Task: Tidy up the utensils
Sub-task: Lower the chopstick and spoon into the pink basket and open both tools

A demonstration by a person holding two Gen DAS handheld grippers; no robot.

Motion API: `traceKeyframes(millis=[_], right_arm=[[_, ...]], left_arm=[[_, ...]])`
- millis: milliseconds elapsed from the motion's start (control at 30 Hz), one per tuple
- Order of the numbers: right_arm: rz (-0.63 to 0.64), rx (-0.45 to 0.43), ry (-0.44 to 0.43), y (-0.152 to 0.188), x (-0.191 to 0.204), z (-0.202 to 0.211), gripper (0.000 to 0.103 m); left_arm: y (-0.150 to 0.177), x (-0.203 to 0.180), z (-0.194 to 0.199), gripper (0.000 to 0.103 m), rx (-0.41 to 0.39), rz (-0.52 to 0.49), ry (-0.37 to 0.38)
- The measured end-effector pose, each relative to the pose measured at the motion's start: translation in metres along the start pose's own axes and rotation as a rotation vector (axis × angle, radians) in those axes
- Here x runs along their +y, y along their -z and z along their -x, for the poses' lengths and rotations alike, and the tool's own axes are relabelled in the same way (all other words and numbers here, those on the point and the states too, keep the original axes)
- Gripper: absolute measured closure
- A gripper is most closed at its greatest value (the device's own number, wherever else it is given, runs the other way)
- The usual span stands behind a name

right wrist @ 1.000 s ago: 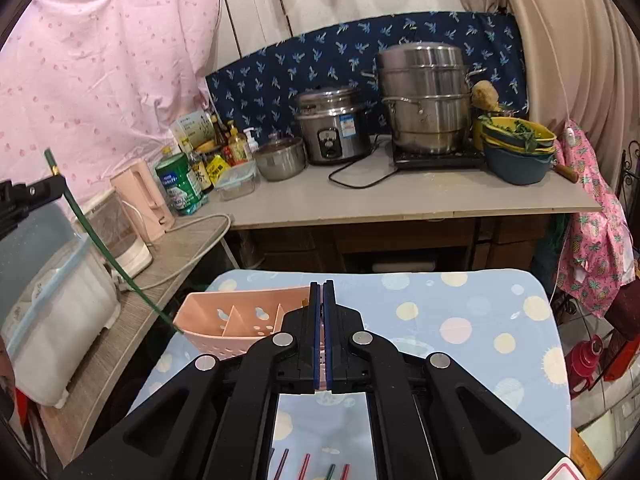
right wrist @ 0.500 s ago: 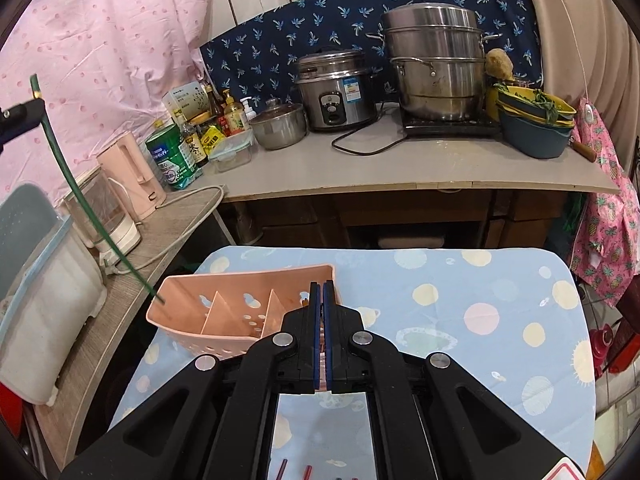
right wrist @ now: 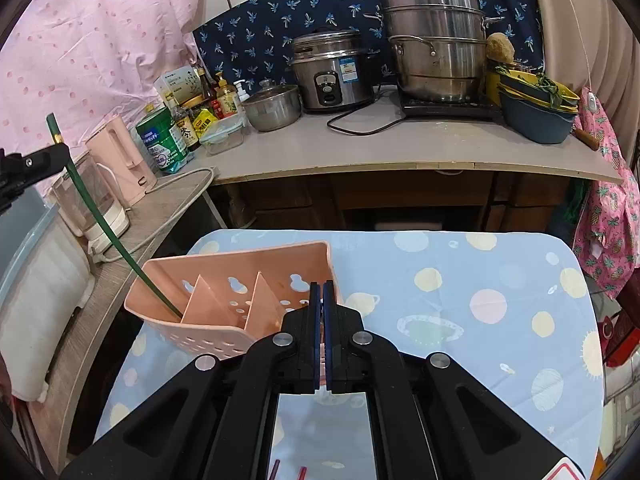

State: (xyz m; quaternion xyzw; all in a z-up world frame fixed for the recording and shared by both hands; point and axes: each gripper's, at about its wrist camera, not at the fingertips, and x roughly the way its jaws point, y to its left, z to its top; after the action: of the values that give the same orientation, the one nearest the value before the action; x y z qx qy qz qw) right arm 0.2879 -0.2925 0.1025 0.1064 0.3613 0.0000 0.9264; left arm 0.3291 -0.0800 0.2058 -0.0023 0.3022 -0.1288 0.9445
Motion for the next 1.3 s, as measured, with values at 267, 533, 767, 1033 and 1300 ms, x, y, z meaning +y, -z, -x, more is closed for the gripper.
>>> traceKeyframes(millis=[267,533,767,1033,1300], right_arm=[[0.002,0.001,-0.002,0.001,-0.001,-0.002,0.101],[0.007,0.004,0.005,0.000,-0.003,-0.004,0.101],[-0.007,-0.005,0.010,-0.002,-0.003,-0.003,0.091],[-0.023,-0.099,0.013,-0.006,0.001,0.043,0.046],[-0.024,-0.134,0.027,0.030,0.004,0.100,0.039]], left_arm=[[0.008,0.002,-0.004,0.096,0.016,0.007,-0.001],[0.011,0.001,-0.006,0.096,0.024,0.010,0.000],[0.015,0.006,-0.008,0.095,0.036,0.029,-0.013],[0.028,0.024,0.021,0.044,-0.015,0.076,-0.059],[0.075,0.026,0.058,0.041,0.008,0.041,-0.073]])
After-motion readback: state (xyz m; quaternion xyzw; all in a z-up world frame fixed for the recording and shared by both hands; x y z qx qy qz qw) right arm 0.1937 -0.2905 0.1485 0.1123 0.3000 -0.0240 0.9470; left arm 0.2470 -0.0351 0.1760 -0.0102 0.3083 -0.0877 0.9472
